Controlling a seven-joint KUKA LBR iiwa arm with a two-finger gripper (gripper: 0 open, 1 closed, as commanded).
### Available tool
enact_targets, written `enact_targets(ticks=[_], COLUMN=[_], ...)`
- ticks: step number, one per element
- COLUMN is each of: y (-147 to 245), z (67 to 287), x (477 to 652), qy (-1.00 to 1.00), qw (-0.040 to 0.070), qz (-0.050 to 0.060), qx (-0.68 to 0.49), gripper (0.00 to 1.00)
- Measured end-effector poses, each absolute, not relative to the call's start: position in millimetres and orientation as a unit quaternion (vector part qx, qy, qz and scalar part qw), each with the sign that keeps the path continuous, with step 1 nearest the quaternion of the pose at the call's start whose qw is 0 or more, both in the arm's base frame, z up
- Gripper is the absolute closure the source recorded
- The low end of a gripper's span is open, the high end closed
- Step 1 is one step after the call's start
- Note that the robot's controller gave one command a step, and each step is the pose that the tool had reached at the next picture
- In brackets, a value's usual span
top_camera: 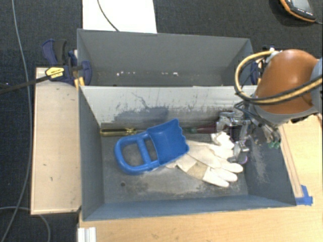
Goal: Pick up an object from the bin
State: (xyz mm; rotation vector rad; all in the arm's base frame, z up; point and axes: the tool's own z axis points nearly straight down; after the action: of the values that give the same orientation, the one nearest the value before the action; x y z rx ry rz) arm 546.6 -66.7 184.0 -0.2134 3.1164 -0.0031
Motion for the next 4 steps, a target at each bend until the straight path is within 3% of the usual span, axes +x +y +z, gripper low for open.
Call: enact_targets(ticks=[1, 2, 3, 4], y=[-67.6, -88.7, -88.9, -137.7], z=[189.2, 105.3, 42.9, 72.5], x=[549.4, 532.2, 534.6, 498.5], qy=[0.988, 0.935, 0.93, 0.944], qw=[0.014, 0.01, 0.014, 0.011], qz=[-0.003, -0.004, -0.004, -0.004], qx=[-0.155, -0.353, -0.368, -0.329], gripper=[0.0, 0.0, 0.0, 0.0])
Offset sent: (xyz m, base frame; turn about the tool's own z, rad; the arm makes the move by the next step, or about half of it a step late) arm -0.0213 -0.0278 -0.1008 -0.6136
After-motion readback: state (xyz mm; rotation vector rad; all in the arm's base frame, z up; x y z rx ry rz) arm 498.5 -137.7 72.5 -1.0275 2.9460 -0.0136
